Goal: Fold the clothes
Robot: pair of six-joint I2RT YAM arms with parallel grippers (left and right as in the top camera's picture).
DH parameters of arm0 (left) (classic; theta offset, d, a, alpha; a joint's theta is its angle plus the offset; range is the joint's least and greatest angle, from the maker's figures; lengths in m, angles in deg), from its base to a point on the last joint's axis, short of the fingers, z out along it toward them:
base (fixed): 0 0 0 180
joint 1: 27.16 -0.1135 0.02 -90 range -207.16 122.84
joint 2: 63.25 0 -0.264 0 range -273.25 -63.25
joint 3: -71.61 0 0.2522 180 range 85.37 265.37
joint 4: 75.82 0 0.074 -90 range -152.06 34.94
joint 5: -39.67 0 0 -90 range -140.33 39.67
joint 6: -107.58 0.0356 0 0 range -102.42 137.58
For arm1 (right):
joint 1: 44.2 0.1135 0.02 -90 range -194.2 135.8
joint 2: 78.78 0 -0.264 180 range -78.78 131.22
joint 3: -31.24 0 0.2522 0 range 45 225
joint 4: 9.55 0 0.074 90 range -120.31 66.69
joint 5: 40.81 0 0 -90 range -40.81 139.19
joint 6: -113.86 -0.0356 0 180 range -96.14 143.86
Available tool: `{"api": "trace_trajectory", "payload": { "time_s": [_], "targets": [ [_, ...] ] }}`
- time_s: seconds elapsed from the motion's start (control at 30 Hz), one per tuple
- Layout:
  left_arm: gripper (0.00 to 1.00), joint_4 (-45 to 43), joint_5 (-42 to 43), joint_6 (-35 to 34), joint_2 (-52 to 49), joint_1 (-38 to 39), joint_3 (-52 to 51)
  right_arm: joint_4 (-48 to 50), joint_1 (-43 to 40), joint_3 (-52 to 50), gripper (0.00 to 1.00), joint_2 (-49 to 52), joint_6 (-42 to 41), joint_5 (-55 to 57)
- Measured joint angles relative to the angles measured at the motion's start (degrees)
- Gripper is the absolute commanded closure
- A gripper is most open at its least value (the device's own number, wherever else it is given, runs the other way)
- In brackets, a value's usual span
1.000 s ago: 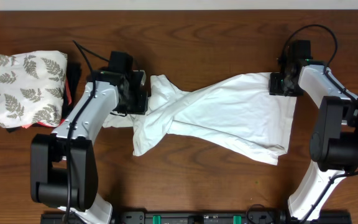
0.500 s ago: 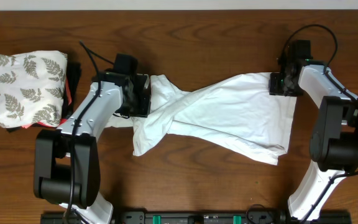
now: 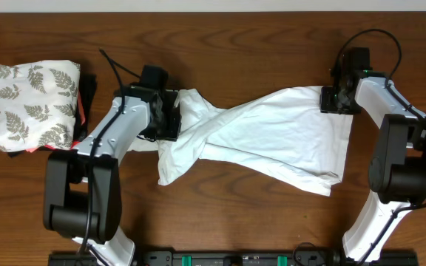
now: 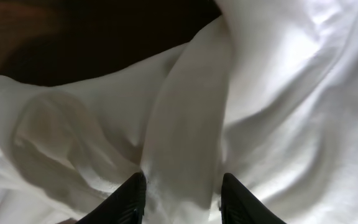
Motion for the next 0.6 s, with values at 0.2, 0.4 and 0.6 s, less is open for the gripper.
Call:
{"api": "trace_trajectory", "payload": {
  "time_s": [0.2,0.4,0.6],
  "targets": [
    [0.94,0.0,-0.4,-0.3,-1.8,0.0,0.0,-0.3,0.0,0.0,0.58,0.0,-0.1,0.0],
    [0.94,-1.8,-0.8,0.0,-1.9,0.0,-0.1,-0.6,-0.3,0.0,0.58,0.0,-0.1,0.0],
    [0.94,-6.2,-3.0,0.0,0.5,0.0,0.1,-0.7,-0.3,0.0,0.58,-0.1,-0.1,-0.2]
  ]
}}
